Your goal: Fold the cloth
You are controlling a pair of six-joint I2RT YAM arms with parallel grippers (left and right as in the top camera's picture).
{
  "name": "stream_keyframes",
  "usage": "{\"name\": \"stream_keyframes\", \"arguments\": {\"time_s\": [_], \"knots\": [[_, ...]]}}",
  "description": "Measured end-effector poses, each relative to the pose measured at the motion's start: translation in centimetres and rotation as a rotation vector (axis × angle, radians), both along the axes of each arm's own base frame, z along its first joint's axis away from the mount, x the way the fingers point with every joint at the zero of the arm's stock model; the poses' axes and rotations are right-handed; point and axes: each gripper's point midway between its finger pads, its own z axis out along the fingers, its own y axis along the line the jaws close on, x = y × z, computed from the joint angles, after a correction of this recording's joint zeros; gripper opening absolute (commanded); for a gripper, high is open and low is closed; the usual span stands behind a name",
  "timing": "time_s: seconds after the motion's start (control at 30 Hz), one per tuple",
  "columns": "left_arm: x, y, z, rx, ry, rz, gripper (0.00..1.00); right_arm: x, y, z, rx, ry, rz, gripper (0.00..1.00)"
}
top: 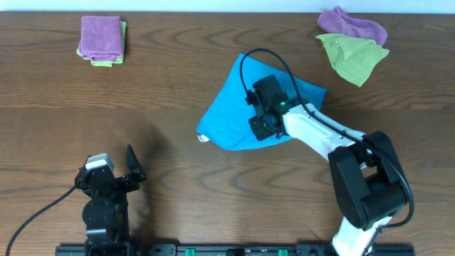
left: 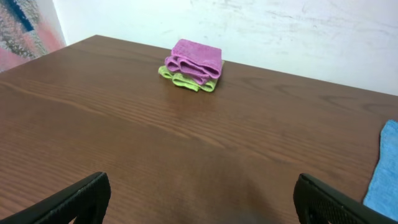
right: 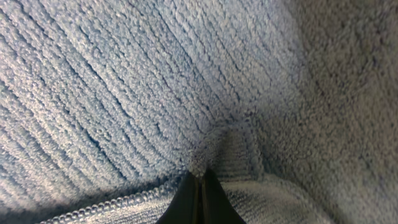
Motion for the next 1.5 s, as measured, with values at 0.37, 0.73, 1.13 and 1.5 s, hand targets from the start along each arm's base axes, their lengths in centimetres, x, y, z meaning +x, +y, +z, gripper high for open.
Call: {"name": "stream_keyframes", "arguments": {"time_s": [0.37, 0.73, 1.13, 1.5], "knots": [[0.0, 0.0, 0.0, 0.000, 0.000, 0.000, 0.95, -3.4, -1.7, 6.6, -0.076, 0.182, -0.081, 0.59], [0.0, 0.0, 0.0, 0.000, 0.000, 0.000, 0.95, -10.1, -1.6, 8.2, -0.022, 0.472, -0.183, 0.99], [0.0, 0.0, 0.0, 0.000, 0.000, 0.000, 0.95, -8.7, -1.7, 8.0, -0.042, 0.400, -0.189, 0.85], [0.1, -0.3, 0.0, -0.006, 0.000, -0.019, 0.96, -11.0, 0.6, 20.4, 0.093, -0.113, -0.061, 0.81]]}}
